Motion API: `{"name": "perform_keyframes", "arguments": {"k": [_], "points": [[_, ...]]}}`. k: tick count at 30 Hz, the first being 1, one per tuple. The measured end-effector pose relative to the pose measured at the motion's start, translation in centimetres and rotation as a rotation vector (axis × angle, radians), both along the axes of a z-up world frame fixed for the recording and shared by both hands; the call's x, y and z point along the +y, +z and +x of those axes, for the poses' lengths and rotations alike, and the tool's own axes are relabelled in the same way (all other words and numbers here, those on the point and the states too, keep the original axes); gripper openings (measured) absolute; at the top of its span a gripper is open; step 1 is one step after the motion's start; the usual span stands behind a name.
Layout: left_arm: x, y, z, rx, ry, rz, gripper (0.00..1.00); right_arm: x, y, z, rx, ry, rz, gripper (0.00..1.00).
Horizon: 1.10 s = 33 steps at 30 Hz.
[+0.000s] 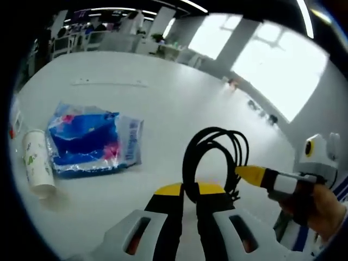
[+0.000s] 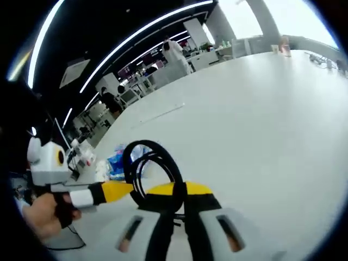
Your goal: Arrange the tabletop items into an orderly group along one side of the table until the central work area is clear of visible clutter.
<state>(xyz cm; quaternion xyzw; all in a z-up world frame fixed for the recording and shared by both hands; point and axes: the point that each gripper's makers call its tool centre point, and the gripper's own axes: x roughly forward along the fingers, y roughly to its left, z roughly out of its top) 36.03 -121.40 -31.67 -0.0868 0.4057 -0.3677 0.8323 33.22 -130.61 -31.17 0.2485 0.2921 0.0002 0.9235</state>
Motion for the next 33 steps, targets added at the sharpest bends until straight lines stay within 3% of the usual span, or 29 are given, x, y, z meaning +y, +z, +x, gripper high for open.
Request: {"name": "perform_keyframes", "arguments": {"k": [8, 13, 16, 26, 33], "points": [[-0.9, -0.9, -0.2, 0.033, 0.028, 0.013, 0.04, -1.1, -0.3, 1.2, 0.014, 0.018, -0.05, 0.02], [-0.9, -1.4, -0.5, 0.055, 0.016, 0.036, 0.05, -1.1, -1.6, 1.4, 0.047, 0.067, -0.116, 0.02], [-0.6, -2.3, -0.5, 0.063, 0.001, 0.069, 0.05, -0.8, -2.4, 1.4, 0.059, 0.077, -0.111, 0.02], [-0.8, -3.8, -0.9, 0.113, 0.008, 0.077, 0.05, -1.1, -4.1, 1.5, 0.114, 0.101, -0.132, 0.03], [-0.6, -4.9, -1.9, 0.161, -0.003, 0.077, 0.05, -1.2, -4.3, 1.5, 0.122, 0.105, -0.133, 0.01]]}}
